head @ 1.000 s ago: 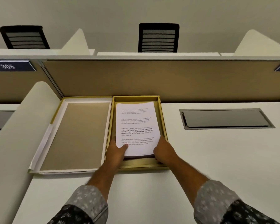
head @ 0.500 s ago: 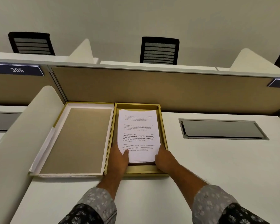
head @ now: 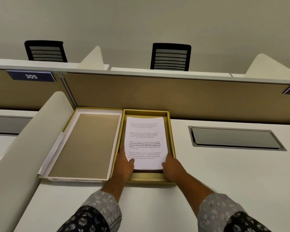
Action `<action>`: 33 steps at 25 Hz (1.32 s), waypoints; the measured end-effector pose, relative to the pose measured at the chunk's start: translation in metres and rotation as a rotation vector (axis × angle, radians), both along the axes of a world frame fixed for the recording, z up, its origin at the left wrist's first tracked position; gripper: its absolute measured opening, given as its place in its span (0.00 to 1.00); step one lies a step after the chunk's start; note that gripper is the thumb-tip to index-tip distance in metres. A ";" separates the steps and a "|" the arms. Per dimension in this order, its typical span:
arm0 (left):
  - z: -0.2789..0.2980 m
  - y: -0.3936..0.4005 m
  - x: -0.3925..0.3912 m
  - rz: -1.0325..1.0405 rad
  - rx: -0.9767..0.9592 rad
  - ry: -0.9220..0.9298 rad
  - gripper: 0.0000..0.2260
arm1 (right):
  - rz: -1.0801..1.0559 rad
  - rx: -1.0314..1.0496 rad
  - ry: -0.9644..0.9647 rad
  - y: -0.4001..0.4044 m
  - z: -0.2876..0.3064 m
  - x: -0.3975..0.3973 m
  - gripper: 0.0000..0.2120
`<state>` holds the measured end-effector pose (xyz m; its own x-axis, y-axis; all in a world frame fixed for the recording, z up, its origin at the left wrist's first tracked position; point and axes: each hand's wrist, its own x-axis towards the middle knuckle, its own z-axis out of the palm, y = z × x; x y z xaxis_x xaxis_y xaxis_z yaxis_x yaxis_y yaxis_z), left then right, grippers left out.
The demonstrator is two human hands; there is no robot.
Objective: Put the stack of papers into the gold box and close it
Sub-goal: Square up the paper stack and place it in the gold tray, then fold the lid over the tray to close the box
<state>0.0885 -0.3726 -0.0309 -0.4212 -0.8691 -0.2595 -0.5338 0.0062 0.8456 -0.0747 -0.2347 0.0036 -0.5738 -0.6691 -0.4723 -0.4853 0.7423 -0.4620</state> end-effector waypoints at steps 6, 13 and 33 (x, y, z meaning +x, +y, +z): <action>0.011 0.004 -0.006 0.019 -0.025 -0.036 0.27 | 0.024 -0.012 -0.018 0.001 -0.001 -0.008 0.26; 0.049 0.034 0.008 0.074 -0.184 -0.137 0.23 | 0.118 -0.040 0.165 0.012 0.016 -0.006 0.22; 0.012 -0.025 0.201 0.821 0.146 0.061 0.29 | 0.434 -0.215 0.200 -0.027 0.023 0.169 0.17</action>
<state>0.2891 -0.3979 -0.0188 0.3142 -0.8653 -0.3905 -0.2740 -0.4765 0.8354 0.0944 -0.2617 0.0265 -0.2871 -0.9351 -0.2077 -0.8217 0.3518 -0.4484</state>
